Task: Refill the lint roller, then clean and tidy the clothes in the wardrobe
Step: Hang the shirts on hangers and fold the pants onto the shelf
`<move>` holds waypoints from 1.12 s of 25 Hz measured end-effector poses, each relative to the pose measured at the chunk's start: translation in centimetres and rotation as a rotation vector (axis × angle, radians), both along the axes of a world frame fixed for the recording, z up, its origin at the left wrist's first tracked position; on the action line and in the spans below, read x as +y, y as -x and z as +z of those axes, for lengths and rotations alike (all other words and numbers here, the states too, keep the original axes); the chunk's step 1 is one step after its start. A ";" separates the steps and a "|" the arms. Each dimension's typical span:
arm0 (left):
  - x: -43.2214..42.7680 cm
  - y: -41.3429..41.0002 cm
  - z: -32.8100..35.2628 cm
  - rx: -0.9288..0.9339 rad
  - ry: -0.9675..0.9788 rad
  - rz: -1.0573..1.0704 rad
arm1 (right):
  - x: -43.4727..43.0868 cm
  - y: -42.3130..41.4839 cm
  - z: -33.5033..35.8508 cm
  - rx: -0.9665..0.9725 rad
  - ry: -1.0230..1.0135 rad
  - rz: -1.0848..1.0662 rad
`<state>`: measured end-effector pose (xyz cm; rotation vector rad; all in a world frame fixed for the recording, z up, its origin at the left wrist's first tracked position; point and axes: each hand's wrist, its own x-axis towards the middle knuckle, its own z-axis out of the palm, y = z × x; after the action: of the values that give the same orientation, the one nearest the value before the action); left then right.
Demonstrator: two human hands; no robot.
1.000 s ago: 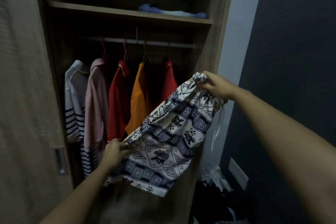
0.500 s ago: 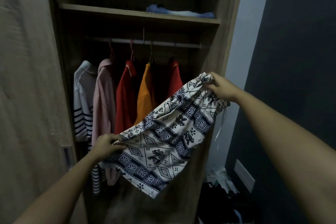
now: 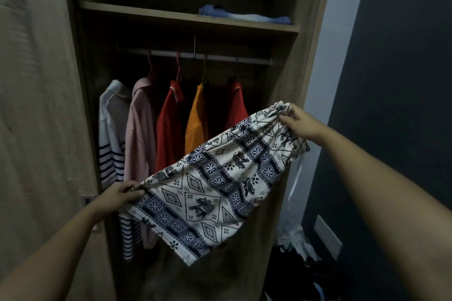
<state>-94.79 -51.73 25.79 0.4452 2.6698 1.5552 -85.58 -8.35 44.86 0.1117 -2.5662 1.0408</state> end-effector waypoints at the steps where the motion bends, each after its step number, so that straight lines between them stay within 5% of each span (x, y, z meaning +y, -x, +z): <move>1: -0.7 0.3 0.2 -0.002 -0.051 -0.010 | 0.3 0.0 -0.2 -0.010 0.031 0.004; 5: -2.5 1.7 1.6 -0.101 -0.144 0.032 | 1.2 0.5 -1.3 -0.055 0.139 -0.030; 10: 2.8 1.6 7.5 -0.300 -0.179 0.141 | -0.9 1.6 -3.8 -0.186 0.251 -0.392; 17: 14.1 -4.7 16.3 -0.307 -0.591 -0.377 | -7.6 2.1 -2.5 -0.238 0.362 -0.019; 20: 15.0 -6.0 16.4 -0.115 -0.426 -0.404 | -8.5 1.9 -2.2 -0.229 0.372 0.170; 25: 15.1 -5.6 15.4 0.372 -0.027 -0.142 | -8.8 1.7 -4.2 -0.295 0.318 0.312; 28: 15.5 -5.8 14.6 0.446 0.090 -0.158 | -9.8 0.9 -4.8 -0.326 0.376 0.311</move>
<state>-89.02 -36.25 40.41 1.0847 2.9036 1.4221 -86.48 -18.14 40.08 0.2673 -2.6282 1.7699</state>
